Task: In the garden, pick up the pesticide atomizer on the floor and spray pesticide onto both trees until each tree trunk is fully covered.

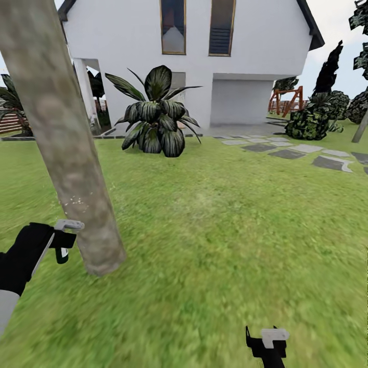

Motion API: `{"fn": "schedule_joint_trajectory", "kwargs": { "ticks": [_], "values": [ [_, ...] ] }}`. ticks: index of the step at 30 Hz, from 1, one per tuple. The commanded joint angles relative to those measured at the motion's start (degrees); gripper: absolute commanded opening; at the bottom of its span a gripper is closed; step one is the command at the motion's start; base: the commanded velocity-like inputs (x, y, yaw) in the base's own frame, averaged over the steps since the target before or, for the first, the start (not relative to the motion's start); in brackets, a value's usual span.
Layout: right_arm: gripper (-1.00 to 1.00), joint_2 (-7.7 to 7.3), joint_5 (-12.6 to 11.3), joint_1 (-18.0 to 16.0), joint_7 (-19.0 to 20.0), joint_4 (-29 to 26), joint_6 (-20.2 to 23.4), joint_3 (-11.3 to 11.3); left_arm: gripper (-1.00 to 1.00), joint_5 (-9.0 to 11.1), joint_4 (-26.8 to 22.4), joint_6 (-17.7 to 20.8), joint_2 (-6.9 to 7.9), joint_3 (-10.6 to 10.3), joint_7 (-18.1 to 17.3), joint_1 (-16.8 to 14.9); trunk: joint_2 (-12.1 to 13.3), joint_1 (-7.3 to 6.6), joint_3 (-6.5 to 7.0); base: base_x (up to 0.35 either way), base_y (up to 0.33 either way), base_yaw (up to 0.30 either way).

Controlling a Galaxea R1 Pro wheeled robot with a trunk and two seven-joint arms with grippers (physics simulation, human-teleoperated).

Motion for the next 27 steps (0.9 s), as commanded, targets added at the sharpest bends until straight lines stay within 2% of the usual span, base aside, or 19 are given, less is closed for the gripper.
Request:
{"fn": "schedule_joint_trajectory", "kwargs": {
  "ticks": [1,2,4,6,10,16,21,23,24,26,27],
  "values": [
    [1.0,0.0,0.0,0.0,0.0,0.0,0.0,0.0,-1.0,0.1,0.3,0.0,0.16,0.8,0.0,0.1,0.0,0.0,0.0,0.136,-0.267,0.006],
    [1.0,-0.02,0.0,0.0,0.0,0.0,0.0,0.0,-1.0,0.1,0.6,0.0,0.31,2.2,0.0,0.4,0.0,0.0,0.0,0.147,-0.264,0.002],
    [1.0,-0.07,0.0,0.0,0.0,0.1,0.0,0.0,-1.0,-0.2,0.9,-0.1,0.36,3.4,0.1,1.7,0.0,0.0,0.0,0.151,-0.263,0.001],
    [1.0,-0.09,0.0,0.0,0.0,0.0,0.0,0.0,-1.0,-1.0,1.0,-0.2,-0.25,3.4,0.2,3.2,0.0,0.0,0.0,0.154,-0.263,0.0],
    [1.0,-0.09,0.0,0.0,0.0,0.0,0.0,0.0,-1.0,-1.4,1.0,-0.2,-2.41,3.1,0.3,3.4,0.0,0.0,0.0,0.162,-0.255,0.0],
    [1.0,-0.09,0.0,0.0,0.0,0.0,0.0,0.0,-1.0,-1.4,3.2,-0.6,-1.47,4.2,0.4,3.6,0.0,0.0,0.0,0.185,-0.233,0.0],
    [1.0,-0.09,0.0,0.0,0.0,0.0,0.0,0.0,-1.0,-1.4,3.3,-0.5,-2.71,4.0,0.4,3.6,0.0,0.0,0.0,0.201,-0.221,0.0],
    [1.0,-0.09,0.0,0.0,0.0,0.0,0.0,0.0,-1.0,-1.4,3.4,-0.5,-2.36,4.3,0.5,3.7,0.0,0.0,0.0,0.229,-0.186,0.0],
    [1.0,-0.09,0.0,0.0,0.0,0.0,0.0,0.0,-1.0,-1.4,3.4,-0.5,-1.96,4.8,0.6,4.3,0.0,0.0,0.0,0.193,-0.14,0.0],
    [1.0,-0.04,-0.1,0.0,0.0,0.0,0.0,0.0,-1.0,-1.4,3.4,-0.9,-0.99,7.9,1.8,8.8,0.0,0.0,0.0,0.078,-0.054,0.0],
    [1.0,-0.02,-0.1,0.0,0.0,0.0,0.0,0.0,-1.0,-1.4,3.4,-1.0,-0.86,9.1,2.0,9.8,0.0,0.0,0.0,0.034,-0.023,0.0]
  ]
}}
